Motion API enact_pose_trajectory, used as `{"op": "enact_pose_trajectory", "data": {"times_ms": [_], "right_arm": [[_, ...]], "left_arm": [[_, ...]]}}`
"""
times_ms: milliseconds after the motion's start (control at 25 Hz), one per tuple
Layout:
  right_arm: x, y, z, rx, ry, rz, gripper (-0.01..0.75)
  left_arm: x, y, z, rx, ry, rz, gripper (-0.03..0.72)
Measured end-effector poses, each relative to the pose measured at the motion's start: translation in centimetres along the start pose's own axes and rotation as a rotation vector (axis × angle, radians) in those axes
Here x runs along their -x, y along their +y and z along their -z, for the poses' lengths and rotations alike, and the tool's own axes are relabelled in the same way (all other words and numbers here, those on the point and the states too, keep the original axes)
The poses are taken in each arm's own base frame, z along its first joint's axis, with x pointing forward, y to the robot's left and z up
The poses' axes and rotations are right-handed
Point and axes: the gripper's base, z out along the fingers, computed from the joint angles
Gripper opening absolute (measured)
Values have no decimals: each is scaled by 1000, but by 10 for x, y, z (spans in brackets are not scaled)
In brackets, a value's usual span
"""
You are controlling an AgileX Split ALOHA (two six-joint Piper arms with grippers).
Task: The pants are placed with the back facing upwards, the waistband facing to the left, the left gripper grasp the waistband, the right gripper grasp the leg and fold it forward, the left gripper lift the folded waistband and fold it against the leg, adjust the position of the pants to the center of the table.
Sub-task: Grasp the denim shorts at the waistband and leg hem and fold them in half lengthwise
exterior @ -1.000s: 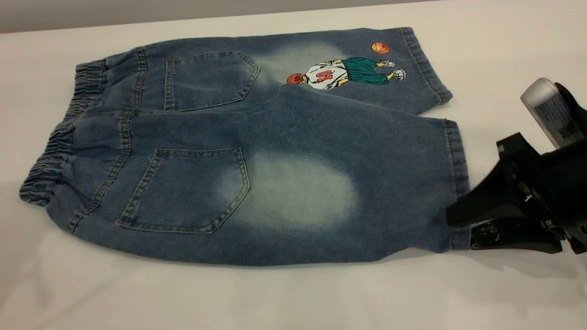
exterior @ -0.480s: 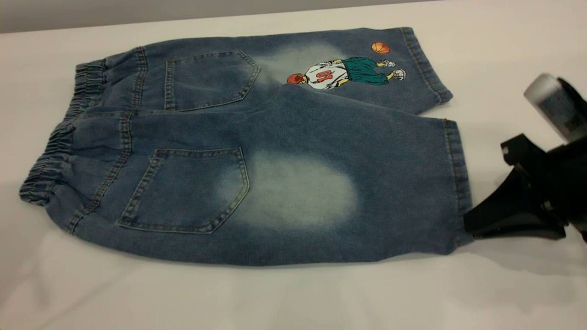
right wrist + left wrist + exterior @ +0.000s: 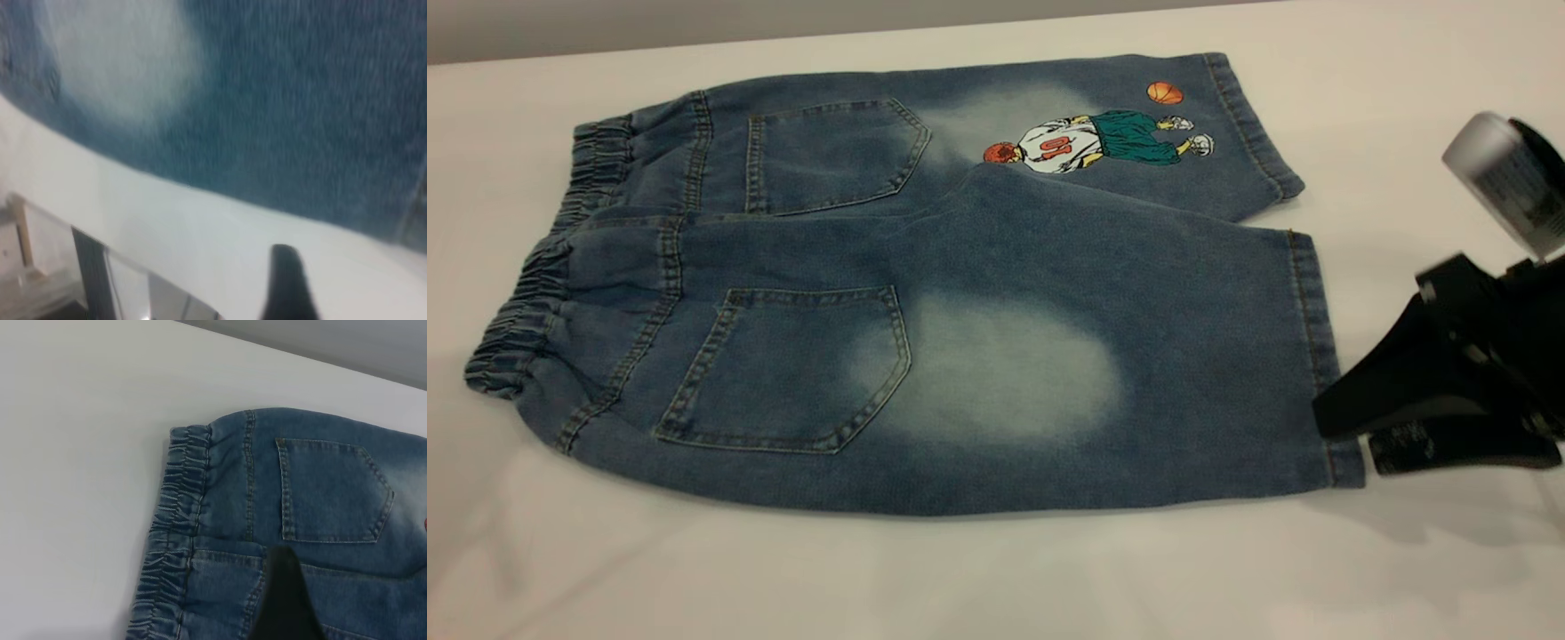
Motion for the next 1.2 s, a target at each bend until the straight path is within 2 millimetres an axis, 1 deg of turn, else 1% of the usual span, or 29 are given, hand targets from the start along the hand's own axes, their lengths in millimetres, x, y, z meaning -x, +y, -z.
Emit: {"op": "enact_pose_trajectory", "data": {"times_ms": [80, 200, 320, 680, 840, 960, 1080, 1200], "right_arm": [[0, -1, 0, -16, 4, -25, 477], [0, -1, 0, -13, 3, -40, 505], [-2, -3, -2, -3, 15, -51, 506], [-12, -13, -20, 62, 76, -114, 497], [-12, -15, -25, 105, 60, -167, 495], [-9, -16, -26, 104, 23, -208, 494], [3, -17, -26, 96, -35, -227, 491], [13, -18, -26, 94, -59, -206, 489]], "left_arm": [[0, 0, 0, 0, 0, 0, 454], [0, 0, 0, 0, 0, 0, 454], [0, 0, 0, 0, 0, 0, 454], [0, 0, 0, 0, -1, 0, 454], [0, 0, 0, 0, -1, -1, 454], [0, 0, 0, 0, -1, -1, 454], [0, 0, 0, 0, -1, -1, 454], [0, 0, 0, 0, -2, -1, 454]]}}
